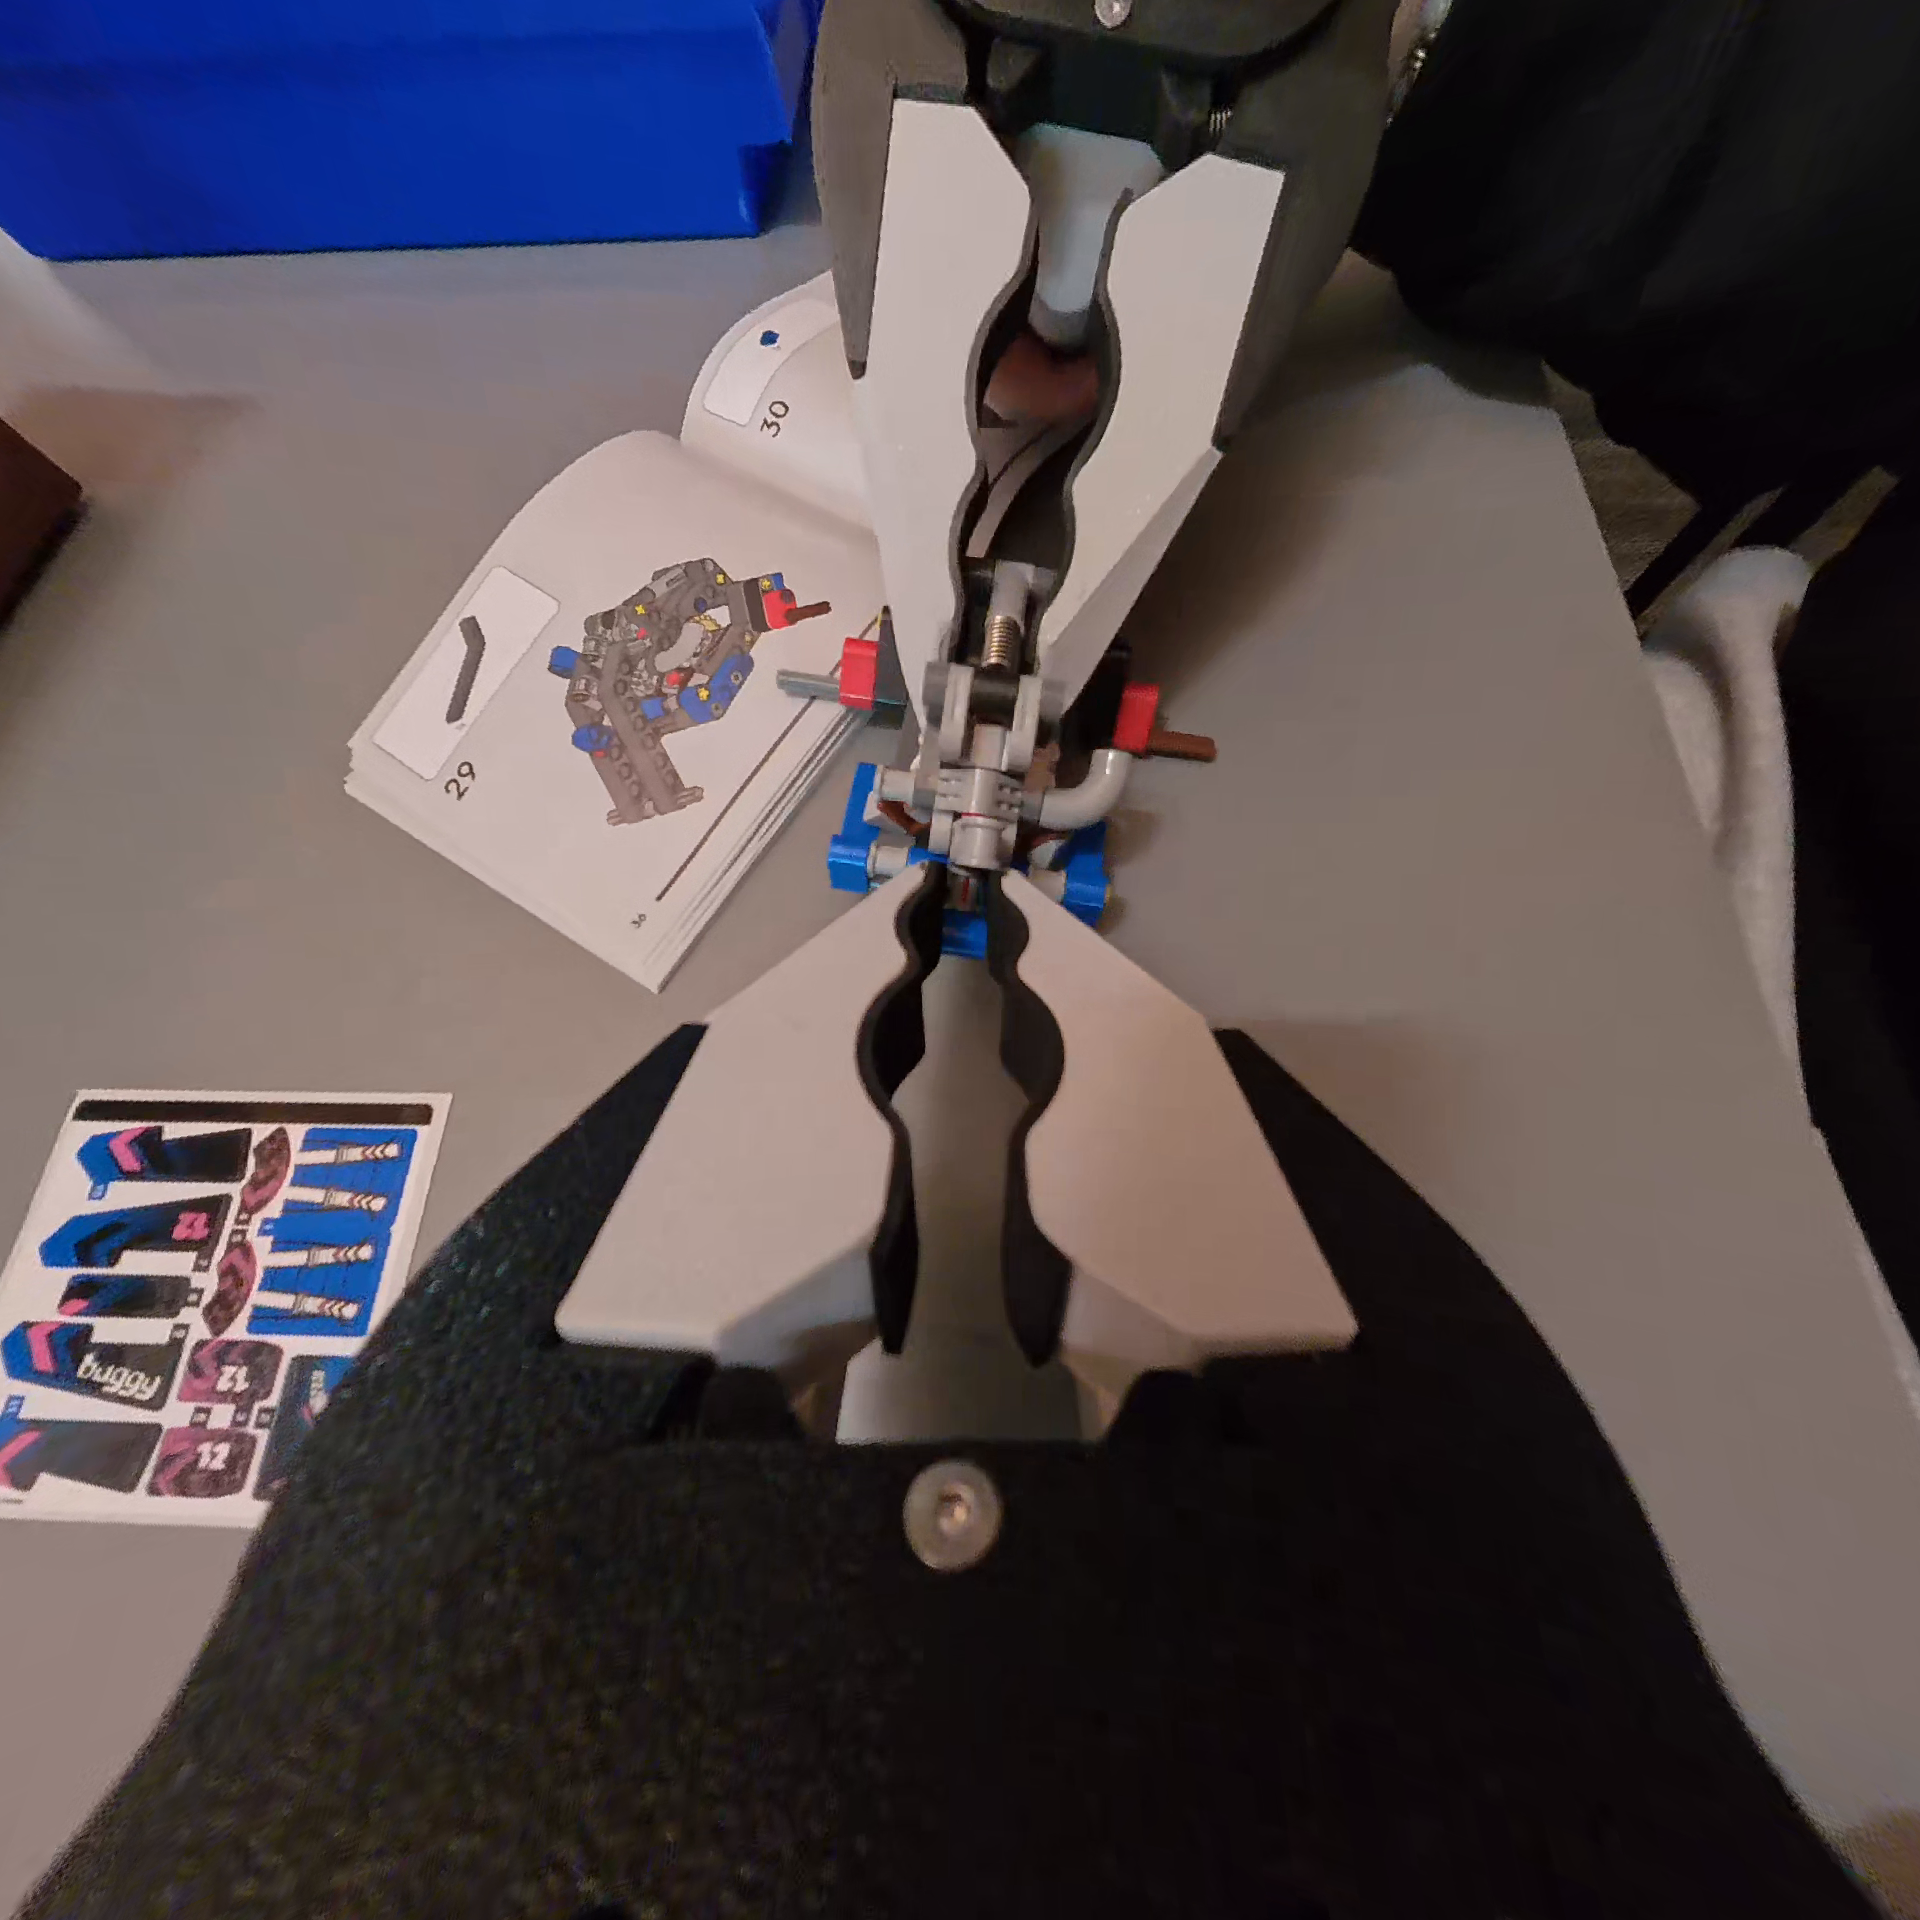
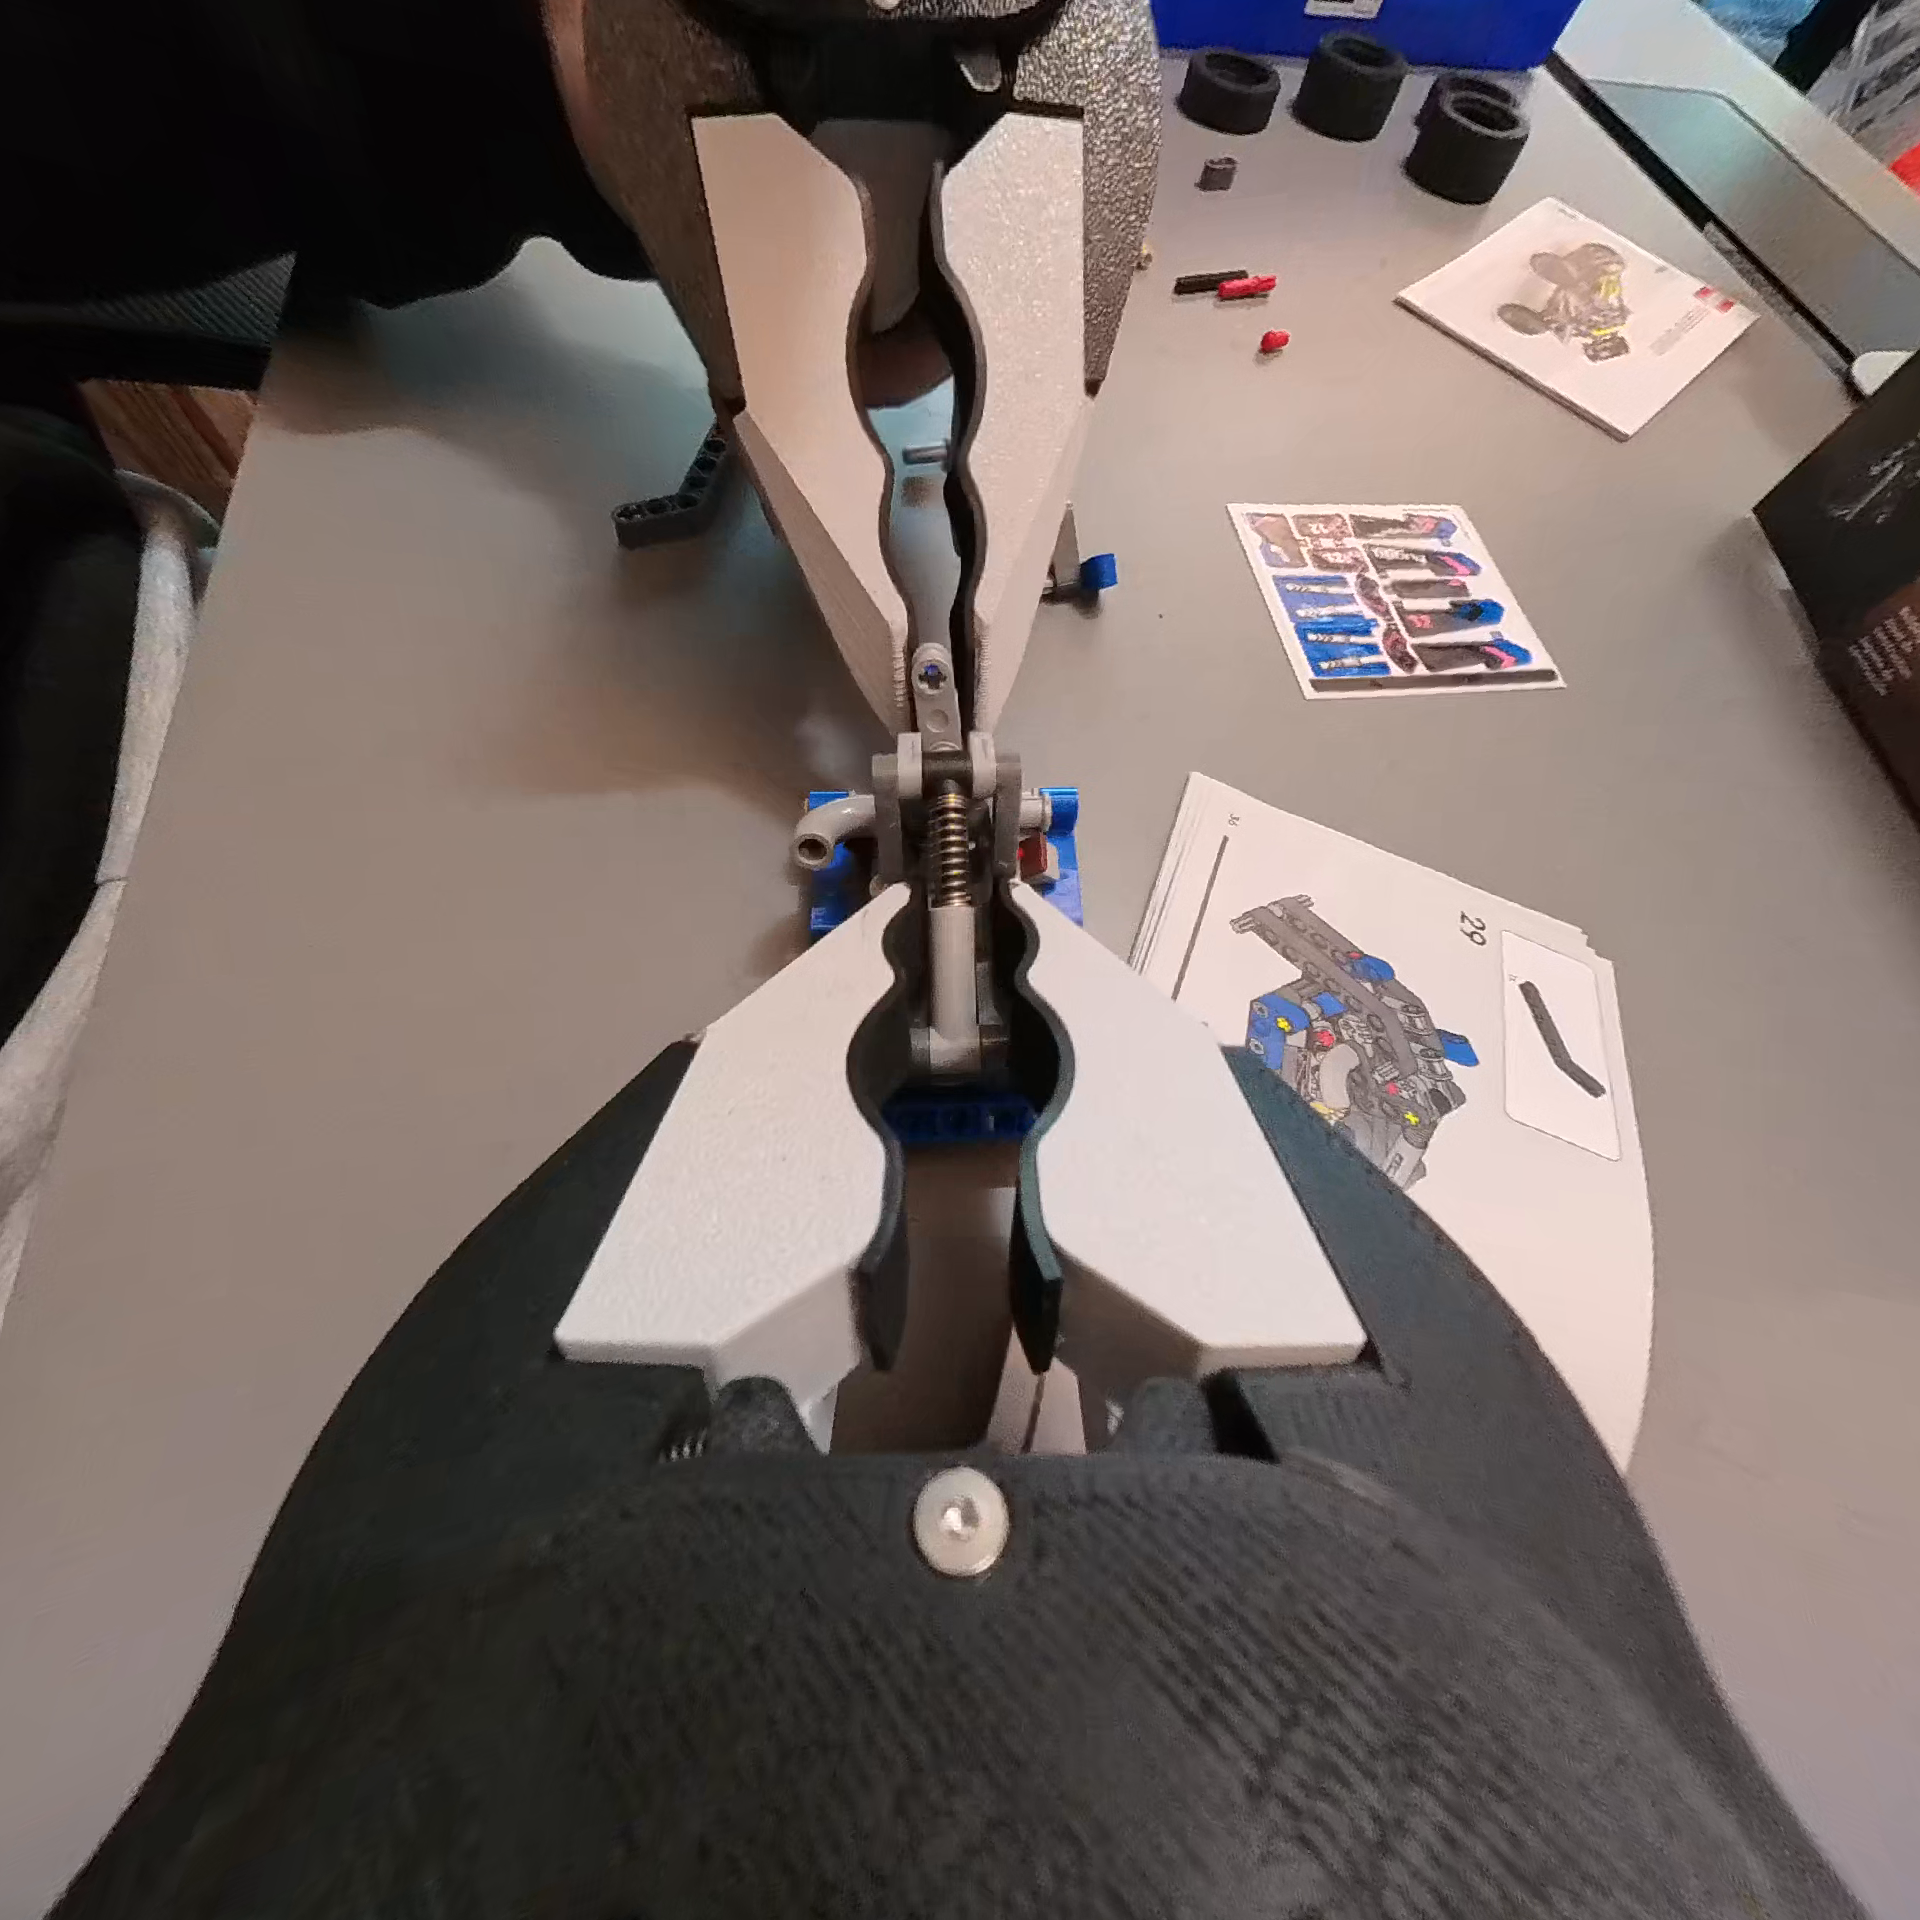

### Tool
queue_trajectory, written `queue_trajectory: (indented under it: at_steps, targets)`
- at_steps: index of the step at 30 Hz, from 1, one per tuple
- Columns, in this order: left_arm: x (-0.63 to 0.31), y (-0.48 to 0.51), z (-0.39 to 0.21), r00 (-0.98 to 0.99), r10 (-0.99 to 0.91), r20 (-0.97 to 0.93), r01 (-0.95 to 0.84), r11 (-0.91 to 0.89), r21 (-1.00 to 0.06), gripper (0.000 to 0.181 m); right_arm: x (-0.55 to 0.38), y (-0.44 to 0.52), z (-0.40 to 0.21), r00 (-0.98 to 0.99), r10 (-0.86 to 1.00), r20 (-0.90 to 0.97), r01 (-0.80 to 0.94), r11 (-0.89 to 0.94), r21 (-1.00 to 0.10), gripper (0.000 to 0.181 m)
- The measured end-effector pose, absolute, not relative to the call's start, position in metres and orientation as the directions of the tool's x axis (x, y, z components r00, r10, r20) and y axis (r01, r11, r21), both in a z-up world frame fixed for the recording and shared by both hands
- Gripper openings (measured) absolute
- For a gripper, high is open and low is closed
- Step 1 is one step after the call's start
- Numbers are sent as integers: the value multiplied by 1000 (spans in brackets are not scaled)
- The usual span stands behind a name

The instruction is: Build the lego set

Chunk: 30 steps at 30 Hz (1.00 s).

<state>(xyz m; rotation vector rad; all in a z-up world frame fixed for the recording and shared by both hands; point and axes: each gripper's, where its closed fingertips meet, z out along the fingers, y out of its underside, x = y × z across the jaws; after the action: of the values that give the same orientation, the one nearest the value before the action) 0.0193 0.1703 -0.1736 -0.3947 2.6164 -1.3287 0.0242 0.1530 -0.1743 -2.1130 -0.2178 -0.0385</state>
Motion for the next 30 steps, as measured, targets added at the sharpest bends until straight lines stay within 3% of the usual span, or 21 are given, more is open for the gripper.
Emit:
queue_trajectory:
  at_steps: [20,30]
  targets:
    - [17,166,-173,-961,-276,-6,-151,543,-826,4,23,151,-175,979,160,126,191,-506,-841,8]
    - [15,175,-180,-960,-263,-96,-73,566,-821,15,21,150,-175,975,178,133,207,-503,-839,6]
